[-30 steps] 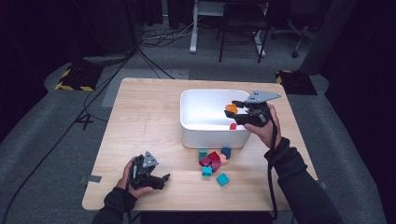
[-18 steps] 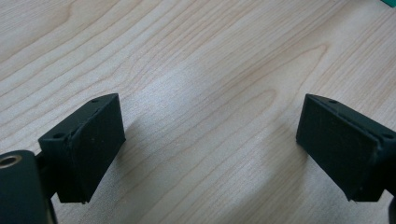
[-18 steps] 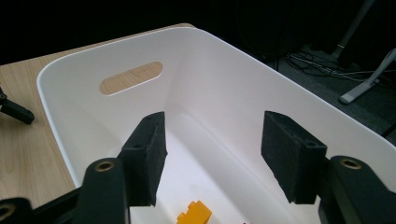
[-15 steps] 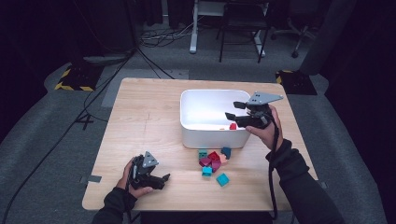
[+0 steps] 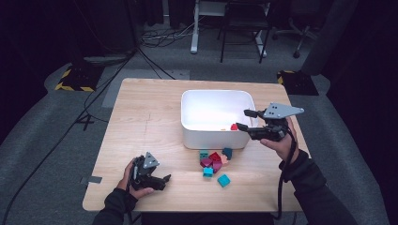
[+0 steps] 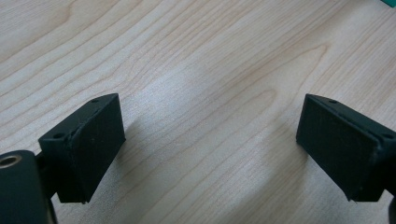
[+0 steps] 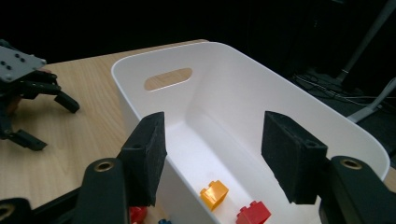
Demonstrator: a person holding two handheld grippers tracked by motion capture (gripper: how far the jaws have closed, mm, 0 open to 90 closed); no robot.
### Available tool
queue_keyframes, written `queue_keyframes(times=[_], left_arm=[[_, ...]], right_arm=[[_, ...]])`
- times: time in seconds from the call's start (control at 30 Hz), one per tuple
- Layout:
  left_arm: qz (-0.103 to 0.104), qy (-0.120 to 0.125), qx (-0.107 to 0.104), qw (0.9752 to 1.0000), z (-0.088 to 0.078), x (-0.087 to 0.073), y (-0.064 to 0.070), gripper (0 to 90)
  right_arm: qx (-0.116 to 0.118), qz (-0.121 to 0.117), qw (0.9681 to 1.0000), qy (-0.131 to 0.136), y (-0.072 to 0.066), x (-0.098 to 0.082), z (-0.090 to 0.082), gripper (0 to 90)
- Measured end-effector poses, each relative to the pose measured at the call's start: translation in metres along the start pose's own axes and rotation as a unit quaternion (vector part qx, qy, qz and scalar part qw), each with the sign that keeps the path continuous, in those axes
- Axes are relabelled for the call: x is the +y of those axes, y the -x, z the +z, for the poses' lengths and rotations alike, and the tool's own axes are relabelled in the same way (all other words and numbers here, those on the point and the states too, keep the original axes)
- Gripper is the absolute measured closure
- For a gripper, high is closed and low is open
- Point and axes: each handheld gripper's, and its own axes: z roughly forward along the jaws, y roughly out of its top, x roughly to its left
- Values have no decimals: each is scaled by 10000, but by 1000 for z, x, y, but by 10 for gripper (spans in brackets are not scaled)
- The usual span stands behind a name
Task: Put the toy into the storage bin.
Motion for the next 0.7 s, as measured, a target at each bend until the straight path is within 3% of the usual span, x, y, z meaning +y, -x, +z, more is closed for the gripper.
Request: queue_keyframes(times=[0.4,0.7], left_arm=[[1,-12,26,10000,0,0,0,81],[10,-16,32,10000,0,0,0,81]], right_arm=[[303,-37,9995,-109,-22,-39,-11,406],[672,-136,9964,-500,-43,-73,2,395]])
